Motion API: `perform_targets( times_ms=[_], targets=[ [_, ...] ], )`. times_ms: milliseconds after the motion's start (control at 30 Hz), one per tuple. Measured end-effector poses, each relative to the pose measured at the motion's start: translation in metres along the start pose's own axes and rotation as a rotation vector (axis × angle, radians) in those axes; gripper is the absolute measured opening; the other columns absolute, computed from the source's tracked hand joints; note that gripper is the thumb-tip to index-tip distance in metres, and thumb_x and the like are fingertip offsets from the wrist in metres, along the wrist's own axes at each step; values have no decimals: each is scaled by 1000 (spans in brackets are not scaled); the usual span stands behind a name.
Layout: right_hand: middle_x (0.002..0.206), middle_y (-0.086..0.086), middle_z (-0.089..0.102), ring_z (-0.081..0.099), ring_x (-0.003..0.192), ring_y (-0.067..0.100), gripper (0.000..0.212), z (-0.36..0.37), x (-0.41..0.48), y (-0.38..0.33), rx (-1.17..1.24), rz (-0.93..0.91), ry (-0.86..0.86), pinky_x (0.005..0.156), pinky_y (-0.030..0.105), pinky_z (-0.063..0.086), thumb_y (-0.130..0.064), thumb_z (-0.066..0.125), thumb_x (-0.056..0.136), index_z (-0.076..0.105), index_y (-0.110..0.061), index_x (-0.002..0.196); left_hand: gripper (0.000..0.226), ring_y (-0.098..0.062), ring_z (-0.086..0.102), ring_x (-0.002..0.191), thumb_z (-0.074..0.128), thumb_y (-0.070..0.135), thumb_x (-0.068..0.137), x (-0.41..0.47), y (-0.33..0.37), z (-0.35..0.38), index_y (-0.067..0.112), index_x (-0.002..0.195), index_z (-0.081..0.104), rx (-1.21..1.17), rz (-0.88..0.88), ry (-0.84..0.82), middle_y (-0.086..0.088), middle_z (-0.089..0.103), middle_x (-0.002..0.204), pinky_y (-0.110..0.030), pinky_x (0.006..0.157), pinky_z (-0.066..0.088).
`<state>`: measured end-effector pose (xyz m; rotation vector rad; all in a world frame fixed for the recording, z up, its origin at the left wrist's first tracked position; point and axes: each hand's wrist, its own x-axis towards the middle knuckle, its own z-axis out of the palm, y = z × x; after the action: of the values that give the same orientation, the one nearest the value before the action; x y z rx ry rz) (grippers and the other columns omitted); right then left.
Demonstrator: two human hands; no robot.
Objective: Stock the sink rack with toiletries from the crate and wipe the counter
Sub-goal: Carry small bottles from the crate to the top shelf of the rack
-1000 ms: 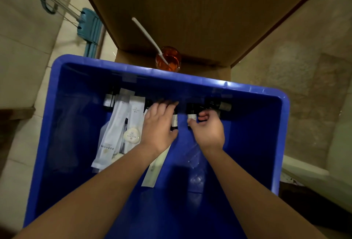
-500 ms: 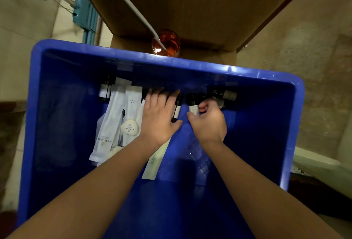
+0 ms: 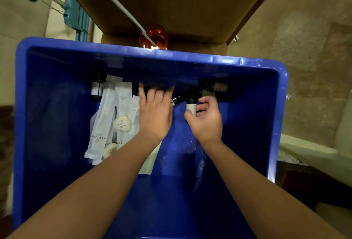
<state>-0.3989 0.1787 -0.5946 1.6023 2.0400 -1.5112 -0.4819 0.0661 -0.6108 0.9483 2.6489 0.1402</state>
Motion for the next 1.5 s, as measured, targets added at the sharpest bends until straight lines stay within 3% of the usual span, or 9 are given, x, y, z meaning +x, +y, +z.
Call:
perform_targets(
  times_ms=[233,333,433,567,667,767,967,1233,1500],
  targets=[
    [83,-7,65,63,65,13,46,-7,-15,-4,179,73,-41,67,39,56,-17,73,70,51,-30,109,60,-26,45,116,58,16,90,-9,9,-14,12,146,36,-275,-7,31,-9,56,115,-43,120,17],
    [81,-7,66,65,70,12,46,-13,-31,-11,224,98,-66,72,34,56,-11,72,75,54,-26,114,57,-22,43,116,49,14,95,-24,12,-31,19,149,30,-467,-23,-41,-6,51,123,-35,100,41],
    [87,-3,68,66,74,9,39,-17,-53,-20,351,154,-122,76,33,57,-6,69,81,58,-23,115,54,-17,51,102,41,15,101,-42,13,-53,26,151,24,-625,-53,-92,-2,46,129,-31,82,45],
    [102,7,70,69,83,16,37,-19,-93,-29,573,288,-240,71,28,59,-3,60,89,59,-15,124,49,-18,49,121,38,16,102,-67,4,-69,24,149,28,-829,-165,-173,-4,41,143,-22,99,35],
    [94,7,70,70,90,24,35,-22,-137,-36,739,315,-262,76,32,59,-1,56,90,58,-12,124,44,-22,55,118,37,20,103,-93,-6,-93,22,147,32,-1041,-284,-271,-6,50,137,-40,107,42],
    [98,9,71,70,103,31,32,-24,-177,-42,801,300,-277,90,42,57,0,55,89,60,-16,116,42,-13,60,90,34,10,104,-117,-12,-128,14,145,33,-1191,-384,-357,-7,53,124,-35,92,52],
    [100,11,68,70,101,34,30,-45,-239,-65,823,198,-245,92,47,55,-1,55,90,57,-17,114,42,-17,63,85,34,1,102,-155,-14,-196,12,142,36,-1358,-454,-445,-14,56,118,-34,83,54],
    [123,22,56,68,106,34,38,-91,-313,-93,955,47,-236,78,42,58,-8,55,93,46,-10,130,42,-22,64,77,32,-1,99,-184,14,-277,14,138,38,-1422,-274,-564,-13,62,103,-40,83,54],
    [109,19,64,66,92,28,34,-134,-381,-96,1074,-28,35,79,46,57,-15,48,99,47,-2,130,26,-23,63,85,41,10,101,-214,50,-327,18,125,43,-1374,-110,-644,-14,65,109,-44,83,54]
  ],
)
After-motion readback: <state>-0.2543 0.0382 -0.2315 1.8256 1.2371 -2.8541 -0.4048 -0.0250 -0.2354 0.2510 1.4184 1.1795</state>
